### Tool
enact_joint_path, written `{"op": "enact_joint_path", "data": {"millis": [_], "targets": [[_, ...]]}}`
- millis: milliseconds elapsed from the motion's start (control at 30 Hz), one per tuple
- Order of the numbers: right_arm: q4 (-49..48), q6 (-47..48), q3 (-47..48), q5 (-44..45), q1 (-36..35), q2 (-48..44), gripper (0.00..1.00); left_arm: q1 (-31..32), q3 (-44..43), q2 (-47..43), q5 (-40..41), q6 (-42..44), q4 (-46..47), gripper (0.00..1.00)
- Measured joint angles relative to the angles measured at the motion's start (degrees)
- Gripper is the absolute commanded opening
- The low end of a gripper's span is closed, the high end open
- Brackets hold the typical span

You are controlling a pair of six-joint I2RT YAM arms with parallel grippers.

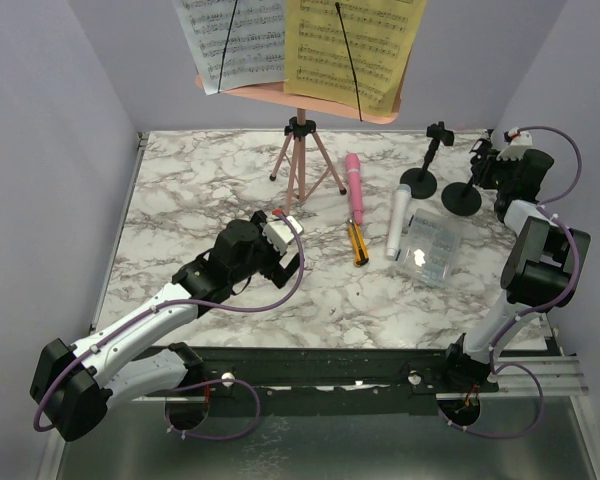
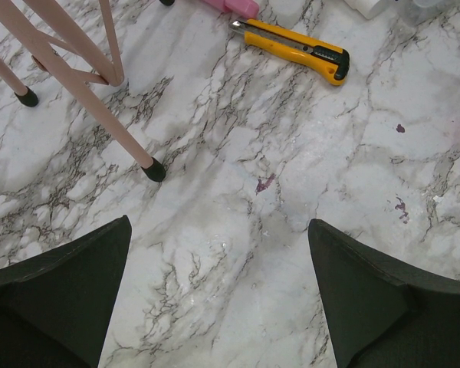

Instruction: Pack up the instrument practice props

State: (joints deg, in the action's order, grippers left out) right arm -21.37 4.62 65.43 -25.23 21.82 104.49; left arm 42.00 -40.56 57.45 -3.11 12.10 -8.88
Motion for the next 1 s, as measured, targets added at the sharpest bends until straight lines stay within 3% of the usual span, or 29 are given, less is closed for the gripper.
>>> {"op": "enact_joint_path", "data": {"millis": [300, 567, 1000], "targets": [[-1.5, 1.0, 0.0, -1.4, 0.0, 0.0, 0.68, 0.0, 0.0, 0.0, 0.0, 0.1, 0.0, 0.99], [-3.2, 1.5, -3.3, -1.4, 0.0, -1.2, 0.86, 0.0, 0.0, 0.0, 0.1, 0.2, 0.0, 0.99], [-4.8, 1.8, -13.5, -0.9, 0.0, -9.6, 0.96, 0.0, 0.0, 0.0, 0.2, 0.2, 0.0, 0.99]]}}
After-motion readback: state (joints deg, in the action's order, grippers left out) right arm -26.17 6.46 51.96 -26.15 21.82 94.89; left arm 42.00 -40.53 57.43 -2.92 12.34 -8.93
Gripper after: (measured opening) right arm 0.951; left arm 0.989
